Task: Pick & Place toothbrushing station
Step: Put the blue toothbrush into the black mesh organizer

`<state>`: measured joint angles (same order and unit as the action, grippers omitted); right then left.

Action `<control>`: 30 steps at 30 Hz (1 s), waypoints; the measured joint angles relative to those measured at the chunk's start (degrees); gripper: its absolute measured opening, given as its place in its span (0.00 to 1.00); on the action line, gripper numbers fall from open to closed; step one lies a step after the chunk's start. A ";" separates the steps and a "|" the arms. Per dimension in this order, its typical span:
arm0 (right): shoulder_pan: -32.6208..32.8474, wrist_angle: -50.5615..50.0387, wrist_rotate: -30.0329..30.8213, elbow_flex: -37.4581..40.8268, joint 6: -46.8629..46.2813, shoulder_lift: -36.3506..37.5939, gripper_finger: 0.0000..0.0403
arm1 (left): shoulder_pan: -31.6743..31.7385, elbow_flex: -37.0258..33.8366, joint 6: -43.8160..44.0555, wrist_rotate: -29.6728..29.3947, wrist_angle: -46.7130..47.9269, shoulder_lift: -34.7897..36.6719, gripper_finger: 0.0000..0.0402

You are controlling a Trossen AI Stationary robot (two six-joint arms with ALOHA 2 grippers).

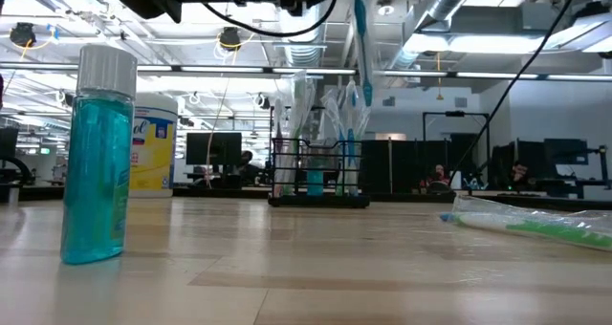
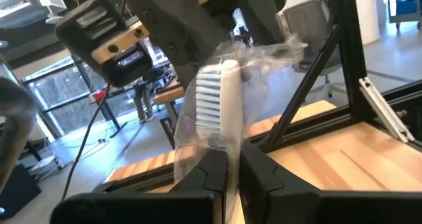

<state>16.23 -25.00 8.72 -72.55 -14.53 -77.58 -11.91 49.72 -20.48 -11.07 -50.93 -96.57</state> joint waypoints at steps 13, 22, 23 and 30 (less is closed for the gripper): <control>-1.39 -4.88 0.81 -0.03 0.38 1.42 0.22 | 0.10 -1.50 4.05 -2.93 19.86 15.01 0.02; -0.83 -4.87 0.86 -0.06 0.09 0.17 0.21 | 3.92 -10.74 7.27 -6.49 20.28 25.46 0.02; -0.87 -4.75 0.88 -0.15 0.17 -0.13 0.21 | 4.46 -11.31 7.46 -6.54 20.13 26.41 0.02; -0.24 -6.99 11.34 3.81 1.47 -1.27 0.21 | 9.12 -13.08 10.06 -5.62 19.94 28.79 0.02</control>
<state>15.98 -31.99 20.06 -68.74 -13.06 -78.85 -2.79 36.64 -10.42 -16.69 -31.00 -67.79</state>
